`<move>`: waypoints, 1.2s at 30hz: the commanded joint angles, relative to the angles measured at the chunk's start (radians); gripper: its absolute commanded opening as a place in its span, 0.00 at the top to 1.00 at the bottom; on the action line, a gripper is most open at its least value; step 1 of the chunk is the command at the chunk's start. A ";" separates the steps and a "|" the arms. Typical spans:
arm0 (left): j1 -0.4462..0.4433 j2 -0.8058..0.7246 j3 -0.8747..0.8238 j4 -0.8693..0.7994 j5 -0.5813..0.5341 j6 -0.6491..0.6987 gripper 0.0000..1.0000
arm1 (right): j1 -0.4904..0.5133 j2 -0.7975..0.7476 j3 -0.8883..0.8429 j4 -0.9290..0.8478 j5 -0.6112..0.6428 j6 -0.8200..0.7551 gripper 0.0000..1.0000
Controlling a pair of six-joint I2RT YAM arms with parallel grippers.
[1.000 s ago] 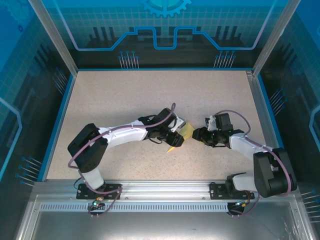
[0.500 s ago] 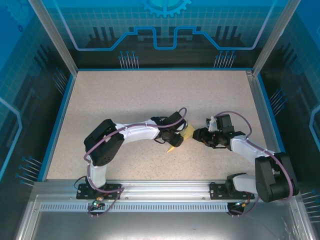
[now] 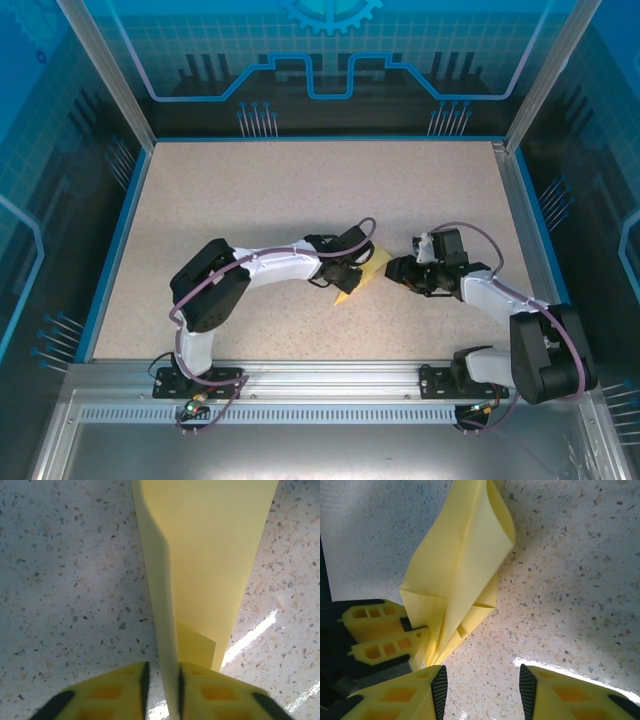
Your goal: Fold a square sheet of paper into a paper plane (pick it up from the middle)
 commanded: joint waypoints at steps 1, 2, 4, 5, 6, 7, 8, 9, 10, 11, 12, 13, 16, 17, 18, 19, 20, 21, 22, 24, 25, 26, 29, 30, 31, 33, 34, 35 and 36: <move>-0.006 0.021 0.013 -0.013 0.020 -0.010 0.86 | 0.015 0.007 -0.006 0.018 -0.024 0.013 0.55; -0.006 0.019 0.013 -0.010 0.024 -0.013 0.90 | 0.016 0.008 -0.008 0.022 -0.026 0.017 0.55; -0.003 0.013 0.014 -0.010 0.037 -0.021 0.96 | 0.017 0.010 -0.020 0.047 -0.040 0.033 0.55; -0.001 0.011 0.016 -0.014 0.043 -0.025 0.97 | 0.019 0.012 -0.027 0.064 -0.047 0.045 0.54; 0.001 0.006 0.015 -0.013 0.055 -0.027 0.99 | 0.023 0.014 -0.035 0.088 -0.055 0.060 0.54; 0.004 0.000 0.010 -0.010 0.070 -0.030 1.00 | 0.027 0.015 -0.041 0.114 -0.060 0.077 0.52; 0.007 -0.007 0.008 -0.008 0.081 -0.034 1.00 | 0.032 0.019 -0.049 0.140 -0.063 0.093 0.50; 0.012 -0.015 0.004 -0.008 0.093 -0.039 1.00 | 0.039 0.025 -0.059 0.170 -0.070 0.113 0.49; 0.017 -0.029 -0.005 -0.004 0.104 -0.046 1.00 | 0.045 0.034 -0.067 0.201 -0.079 0.133 0.47; 0.025 -0.042 -0.012 0.003 0.122 -0.052 1.00 | 0.053 0.043 -0.074 0.235 -0.081 0.153 0.46; 0.034 -0.058 -0.025 0.014 0.149 -0.063 1.00 | 0.064 0.051 -0.080 0.264 -0.081 0.170 0.45; 0.047 -0.073 -0.036 0.026 0.176 -0.072 1.00 | 0.075 0.061 -0.083 0.287 -0.078 0.189 0.43; 0.078 -0.099 -0.063 0.055 0.257 -0.099 1.00 | 0.109 0.092 -0.084 0.355 -0.074 0.234 0.42; 0.085 -0.104 -0.070 0.062 0.273 -0.103 1.00 | 0.119 0.102 -0.083 0.375 -0.076 0.248 0.42; 0.095 -0.108 -0.076 0.068 0.294 -0.108 1.00 | 0.129 0.113 -0.082 0.390 -0.072 0.262 0.41; 0.103 -0.112 -0.082 0.074 0.313 -0.116 1.00 | 0.139 0.124 -0.078 0.399 -0.064 0.270 0.41; 0.110 -0.115 -0.087 0.080 0.325 -0.121 1.00 | 0.145 0.132 -0.077 0.401 -0.062 0.275 0.40; 0.116 -0.121 -0.094 0.086 0.333 -0.126 1.00 | 0.154 0.141 -0.076 0.426 -0.060 0.283 0.40; 0.122 -0.125 -0.100 0.094 0.340 -0.132 1.00 | 0.158 0.147 -0.081 0.450 -0.058 0.299 0.40; 0.130 -0.132 -0.106 0.106 0.357 -0.143 1.00 | 0.168 0.159 -0.084 0.480 -0.058 0.321 0.39; 0.133 -0.132 -0.108 0.111 0.364 -0.150 1.00 | 0.173 0.165 -0.084 0.493 -0.057 0.332 0.38; 0.135 -0.132 -0.111 0.118 0.371 -0.155 1.00 | 0.180 0.170 -0.083 0.505 -0.054 0.341 0.37; 0.146 -0.133 -0.125 0.141 0.389 -0.177 1.00 | 0.199 0.189 -0.080 0.536 -0.047 0.370 0.34; 0.151 -0.133 -0.131 0.150 0.399 -0.183 1.00 | 0.203 0.195 -0.079 0.535 -0.043 0.374 0.33; 0.155 -0.133 -0.137 0.157 0.403 -0.190 1.00 | 0.205 0.198 -0.081 0.529 -0.035 0.376 0.30; 0.160 -0.131 -0.143 0.162 0.402 -0.194 1.00 | 0.207 0.199 -0.087 0.519 -0.020 0.379 0.29; 0.161 -0.131 -0.144 0.164 0.403 -0.195 1.00 | 0.210 0.196 -0.090 0.519 -0.009 0.383 0.29; 0.161 -0.128 -0.144 0.168 0.405 -0.196 1.00 | 0.214 0.194 -0.091 0.514 -0.001 0.384 0.28; 0.163 -0.124 -0.146 0.169 0.406 -0.199 1.00 | 0.220 0.194 -0.089 0.505 0.010 0.384 0.27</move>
